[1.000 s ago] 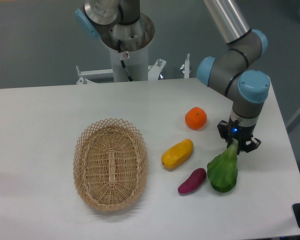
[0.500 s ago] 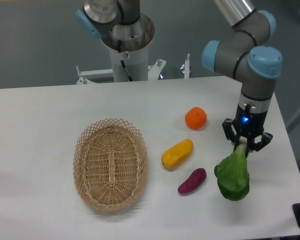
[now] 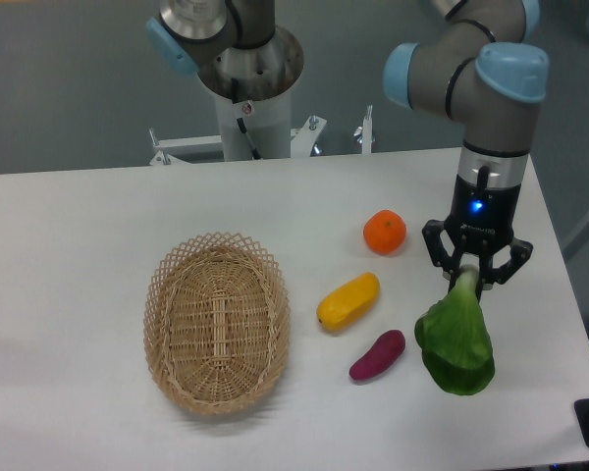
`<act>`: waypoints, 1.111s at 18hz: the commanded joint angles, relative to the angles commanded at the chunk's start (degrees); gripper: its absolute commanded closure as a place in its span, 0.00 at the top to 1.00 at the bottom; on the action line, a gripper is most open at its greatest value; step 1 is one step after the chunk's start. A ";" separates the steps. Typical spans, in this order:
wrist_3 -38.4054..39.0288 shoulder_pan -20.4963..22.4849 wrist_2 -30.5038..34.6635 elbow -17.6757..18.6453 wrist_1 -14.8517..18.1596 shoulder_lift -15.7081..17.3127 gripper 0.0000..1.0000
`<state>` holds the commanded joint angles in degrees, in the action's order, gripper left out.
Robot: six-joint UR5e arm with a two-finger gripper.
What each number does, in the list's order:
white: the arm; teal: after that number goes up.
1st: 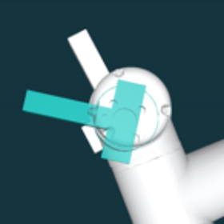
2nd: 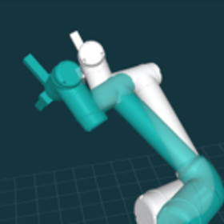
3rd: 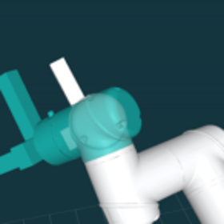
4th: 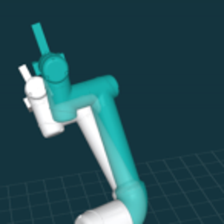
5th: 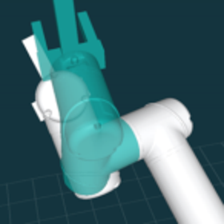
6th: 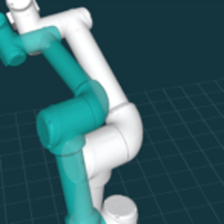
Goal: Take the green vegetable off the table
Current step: 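Lift the grasped bok choy up off the table, then hold the bok choy raised above the table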
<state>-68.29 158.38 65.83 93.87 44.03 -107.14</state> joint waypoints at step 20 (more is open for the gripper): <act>-0.35 0.26 0.00 -0.44 0.09 0.88 0.34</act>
<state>-68.64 158.64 65.83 93.43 44.12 -106.26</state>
